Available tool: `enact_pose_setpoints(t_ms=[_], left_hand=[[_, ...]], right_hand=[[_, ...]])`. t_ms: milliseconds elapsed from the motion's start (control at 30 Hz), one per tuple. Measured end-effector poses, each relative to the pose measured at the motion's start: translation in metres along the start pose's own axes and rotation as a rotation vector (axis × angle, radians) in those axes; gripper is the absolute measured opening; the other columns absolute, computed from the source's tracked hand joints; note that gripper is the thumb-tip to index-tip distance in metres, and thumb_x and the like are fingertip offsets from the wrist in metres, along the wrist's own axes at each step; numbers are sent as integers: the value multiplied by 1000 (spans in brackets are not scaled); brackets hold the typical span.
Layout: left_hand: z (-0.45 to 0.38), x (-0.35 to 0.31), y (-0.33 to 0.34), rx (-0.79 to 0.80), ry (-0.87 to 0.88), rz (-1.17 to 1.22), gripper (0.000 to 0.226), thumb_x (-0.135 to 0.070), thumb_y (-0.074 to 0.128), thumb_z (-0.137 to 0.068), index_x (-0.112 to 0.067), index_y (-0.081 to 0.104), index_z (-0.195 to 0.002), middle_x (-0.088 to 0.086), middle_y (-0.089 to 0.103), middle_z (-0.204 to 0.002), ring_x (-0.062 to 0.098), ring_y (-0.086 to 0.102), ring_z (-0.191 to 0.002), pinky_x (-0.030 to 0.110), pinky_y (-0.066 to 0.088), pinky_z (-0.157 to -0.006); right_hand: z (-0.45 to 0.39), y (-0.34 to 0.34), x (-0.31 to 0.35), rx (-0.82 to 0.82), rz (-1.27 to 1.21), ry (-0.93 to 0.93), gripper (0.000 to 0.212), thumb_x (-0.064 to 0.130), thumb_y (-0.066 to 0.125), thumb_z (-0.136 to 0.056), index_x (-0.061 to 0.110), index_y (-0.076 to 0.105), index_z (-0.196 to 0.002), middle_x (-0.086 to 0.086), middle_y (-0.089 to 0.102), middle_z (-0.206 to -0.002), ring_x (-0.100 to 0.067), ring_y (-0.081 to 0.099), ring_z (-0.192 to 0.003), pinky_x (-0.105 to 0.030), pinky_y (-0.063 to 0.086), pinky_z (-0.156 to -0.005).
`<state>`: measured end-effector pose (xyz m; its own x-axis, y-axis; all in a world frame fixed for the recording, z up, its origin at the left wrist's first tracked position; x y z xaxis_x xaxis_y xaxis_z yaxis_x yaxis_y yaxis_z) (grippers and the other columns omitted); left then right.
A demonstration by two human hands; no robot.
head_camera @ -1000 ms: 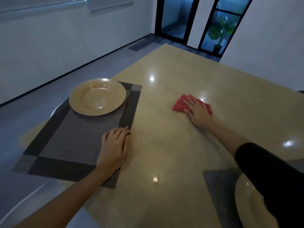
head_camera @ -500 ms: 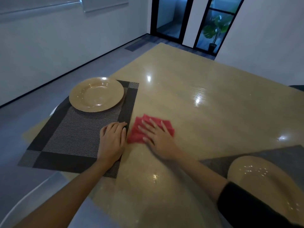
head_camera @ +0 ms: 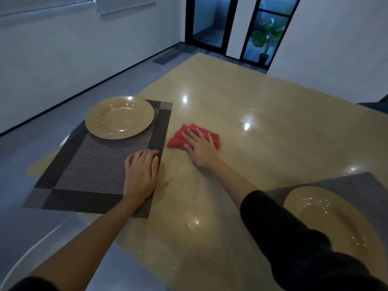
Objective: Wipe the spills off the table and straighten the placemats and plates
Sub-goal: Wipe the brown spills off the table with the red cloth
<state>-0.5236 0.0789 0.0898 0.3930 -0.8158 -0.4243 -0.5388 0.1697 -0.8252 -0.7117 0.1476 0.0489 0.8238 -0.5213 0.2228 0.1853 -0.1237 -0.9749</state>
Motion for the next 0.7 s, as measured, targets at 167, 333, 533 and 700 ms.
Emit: enact_pose_setpoints(t_ms=[167,333,533,700], left_hand=[[-1,3,1,-2,-16,26,49,-37,18,-100,-15,58,-119,2,63,-117,19,51,-114,41,30,-102],[-2,7,7,30,-19,20,48,-42,18,-99,-20,54,-124,-3,58,-127,15,47,-120,39,29,-101],[-6,12,14,61,-42,6,51,-49,19,-97,-24,52,-126,-7,54,-132,12,45,-124,38,28,-103],[-6,11,16,63,-11,-4,48,-47,22,-97,-25,53,-126,-10,55,-131,8,45,-124,36,27,-106]], right_hand=[[92,10,52,-13,-51,-226,48,45,24,-100,38,23,-147,13,18,-158,-13,4,-148,-45,-3,-118],[106,8,51,3,-57,-300,48,45,25,-100,38,22,-148,15,17,-158,-9,3,-147,-38,-6,-117],[2,4,12,2,-30,-200,49,44,25,-100,33,26,-148,10,20,-158,-14,11,-147,-47,6,-119],[-92,-8,-27,-12,-14,-75,49,44,24,-101,32,26,-148,10,19,-158,-14,9,-147,-51,7,-118]])
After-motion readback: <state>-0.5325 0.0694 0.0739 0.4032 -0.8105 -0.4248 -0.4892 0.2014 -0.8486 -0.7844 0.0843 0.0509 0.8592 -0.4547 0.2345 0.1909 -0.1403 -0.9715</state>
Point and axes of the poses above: each hand's wrist, its own z-axis away from the middle knuckle, its own y-axis out of the palm, x = y × z, the point moved 9 cm from there along -z, towards the middle knuckle
